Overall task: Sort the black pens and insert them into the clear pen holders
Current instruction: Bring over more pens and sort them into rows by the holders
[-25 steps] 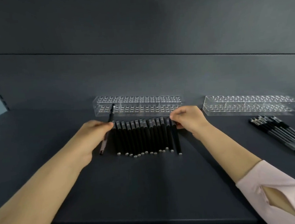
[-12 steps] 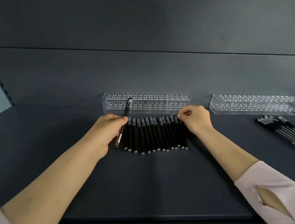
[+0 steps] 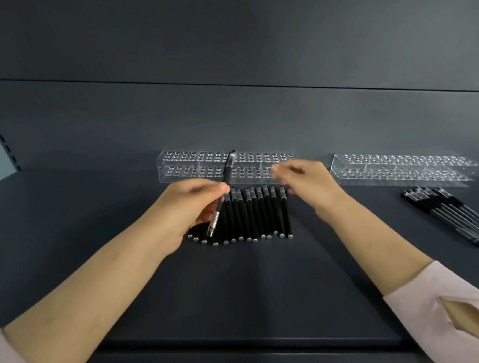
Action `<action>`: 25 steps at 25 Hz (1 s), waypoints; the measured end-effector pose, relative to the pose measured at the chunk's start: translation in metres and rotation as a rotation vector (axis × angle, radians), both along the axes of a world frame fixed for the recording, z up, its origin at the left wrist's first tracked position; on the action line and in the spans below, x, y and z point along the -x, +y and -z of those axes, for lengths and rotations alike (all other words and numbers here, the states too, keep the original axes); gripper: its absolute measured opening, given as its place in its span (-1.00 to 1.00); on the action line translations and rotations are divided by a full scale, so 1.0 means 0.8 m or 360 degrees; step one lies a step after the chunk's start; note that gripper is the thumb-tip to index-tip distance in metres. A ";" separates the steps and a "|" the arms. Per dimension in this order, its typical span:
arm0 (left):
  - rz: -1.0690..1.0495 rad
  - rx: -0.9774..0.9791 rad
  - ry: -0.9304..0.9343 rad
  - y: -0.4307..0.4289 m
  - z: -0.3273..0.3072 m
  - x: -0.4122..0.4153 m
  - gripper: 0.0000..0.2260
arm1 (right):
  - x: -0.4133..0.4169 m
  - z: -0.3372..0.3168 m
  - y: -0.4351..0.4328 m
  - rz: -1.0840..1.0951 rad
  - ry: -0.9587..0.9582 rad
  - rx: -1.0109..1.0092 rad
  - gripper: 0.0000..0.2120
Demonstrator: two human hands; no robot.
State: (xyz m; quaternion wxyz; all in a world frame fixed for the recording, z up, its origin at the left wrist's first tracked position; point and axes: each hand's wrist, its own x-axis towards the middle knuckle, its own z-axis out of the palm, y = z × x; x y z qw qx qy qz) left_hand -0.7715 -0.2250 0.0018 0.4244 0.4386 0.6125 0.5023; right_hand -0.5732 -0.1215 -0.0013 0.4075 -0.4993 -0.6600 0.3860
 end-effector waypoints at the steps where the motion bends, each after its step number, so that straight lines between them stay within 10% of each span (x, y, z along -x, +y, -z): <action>1: 0.0060 -0.0019 0.0034 0.002 -0.003 -0.015 -0.89 | -0.005 -0.010 -0.008 -0.0147 0.0147 0.0076 -0.88; 6: 0.0309 -0.0161 0.0200 0.028 -0.012 -0.133 -0.87 | -0.079 -0.033 -0.021 -0.0459 0.0571 0.0271 -0.94; 11: 0.0386 -0.0394 0.1023 0.067 0.012 -0.269 -0.71 | -0.260 -0.035 0.017 0.0071 0.0830 0.0178 -0.91; 18: 0.0372 -0.0083 0.1843 0.097 0.047 -0.392 -0.52 | -0.446 0.003 0.092 0.0495 0.0142 0.0226 -0.78; 25: 0.0359 -0.0012 0.1904 0.099 0.049 -0.395 -0.53 | -0.429 0.029 0.108 0.0425 -0.0454 0.0000 -0.80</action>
